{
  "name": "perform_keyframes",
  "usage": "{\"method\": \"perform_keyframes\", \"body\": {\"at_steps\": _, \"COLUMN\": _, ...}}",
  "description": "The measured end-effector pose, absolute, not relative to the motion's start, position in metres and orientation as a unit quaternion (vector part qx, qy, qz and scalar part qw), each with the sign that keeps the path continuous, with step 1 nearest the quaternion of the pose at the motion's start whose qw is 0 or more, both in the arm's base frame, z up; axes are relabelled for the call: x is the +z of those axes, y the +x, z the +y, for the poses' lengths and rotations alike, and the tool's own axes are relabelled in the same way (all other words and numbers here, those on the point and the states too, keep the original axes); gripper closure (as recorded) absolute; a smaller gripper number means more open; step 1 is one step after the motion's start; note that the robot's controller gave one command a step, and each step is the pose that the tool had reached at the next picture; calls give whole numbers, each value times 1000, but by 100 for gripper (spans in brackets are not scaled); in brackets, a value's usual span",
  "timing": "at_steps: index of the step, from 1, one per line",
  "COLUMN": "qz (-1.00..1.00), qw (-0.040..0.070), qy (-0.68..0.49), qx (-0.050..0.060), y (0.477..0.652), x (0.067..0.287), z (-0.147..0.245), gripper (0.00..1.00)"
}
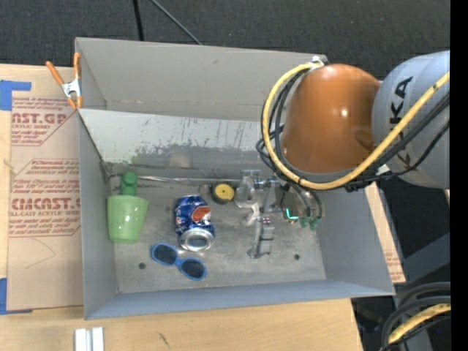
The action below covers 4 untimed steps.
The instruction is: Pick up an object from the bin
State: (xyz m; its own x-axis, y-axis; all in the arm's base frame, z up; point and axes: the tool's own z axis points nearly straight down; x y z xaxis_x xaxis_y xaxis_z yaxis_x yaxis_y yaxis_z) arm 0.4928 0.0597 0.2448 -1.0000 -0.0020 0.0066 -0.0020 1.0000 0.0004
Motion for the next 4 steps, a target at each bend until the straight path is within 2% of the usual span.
{"method": "perform_keyframes", "body": {"at_steps": 1, "qz": -1000, "qw": 2, "qy": 20, "qx": -1, "y": 525, "x": 121, "z": 136, "gripper": 0}}
{"method": "perform_keyframes", "body": {"at_steps": 2, "qz": -988, "qw": -14, "qy": -156, "qx": -6, "y": 518, "x": 79, "z": 126, "gripper": 0}}
{"method": "perform_keyframes", "body": {"at_steps": 3, "qz": -997, "qw": -6, "qy": 83, "qx": -2, "y": 488, "x": 73, "z": 162, "gripper": 0}}
{"method": "perform_keyframes", "body": {"at_steps": 4, "qz": -997, "qw": 0, "qy": 83, "qx": -1, "y": 486, "x": 71, "z": 160, "gripper": 100}}
